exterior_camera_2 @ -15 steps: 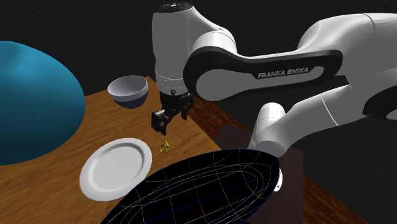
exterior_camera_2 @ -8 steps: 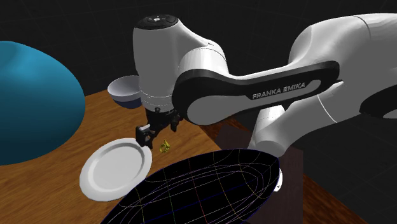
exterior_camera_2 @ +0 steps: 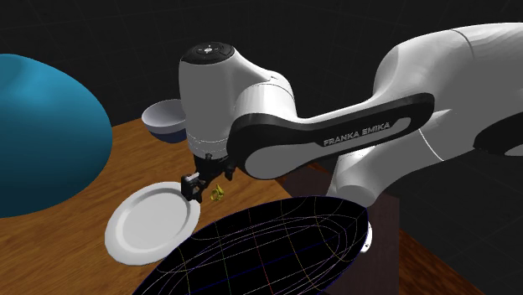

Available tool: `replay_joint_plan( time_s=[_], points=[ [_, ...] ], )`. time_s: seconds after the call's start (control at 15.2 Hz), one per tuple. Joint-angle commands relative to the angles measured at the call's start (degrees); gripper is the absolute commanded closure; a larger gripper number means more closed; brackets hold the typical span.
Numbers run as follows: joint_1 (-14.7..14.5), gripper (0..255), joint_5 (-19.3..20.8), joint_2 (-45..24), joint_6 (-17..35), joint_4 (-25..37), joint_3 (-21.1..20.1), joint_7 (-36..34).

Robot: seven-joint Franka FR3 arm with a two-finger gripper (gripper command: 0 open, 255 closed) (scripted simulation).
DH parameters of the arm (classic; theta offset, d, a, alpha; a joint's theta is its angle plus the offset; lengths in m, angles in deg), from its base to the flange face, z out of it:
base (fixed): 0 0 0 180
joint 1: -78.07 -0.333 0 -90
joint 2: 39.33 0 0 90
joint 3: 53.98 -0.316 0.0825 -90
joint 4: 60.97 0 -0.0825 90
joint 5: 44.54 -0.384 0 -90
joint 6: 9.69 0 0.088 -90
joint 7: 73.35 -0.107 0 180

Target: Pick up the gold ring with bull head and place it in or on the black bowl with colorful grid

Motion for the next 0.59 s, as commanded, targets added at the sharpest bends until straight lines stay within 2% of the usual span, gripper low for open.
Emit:
replay_joint_plan(
  time_s=[0.0, 0.2, 0.26, 0.53],
  points=[
    [0.0, 0, 0.0, 0.0, 0.1, -0.1, 0.0, 0.0],
    [0.0, 0, 0.0, 0.0, 0.1, 0.0, 0.0, 0.0],
    [0.0, 255, 0.0, 0.0, 0.1, 0.0, 0.0, 0.0],
    [0.0, 255, 0.0, 0.0, 0.1, -0.1, 0.0, 0.0]
  ],
)
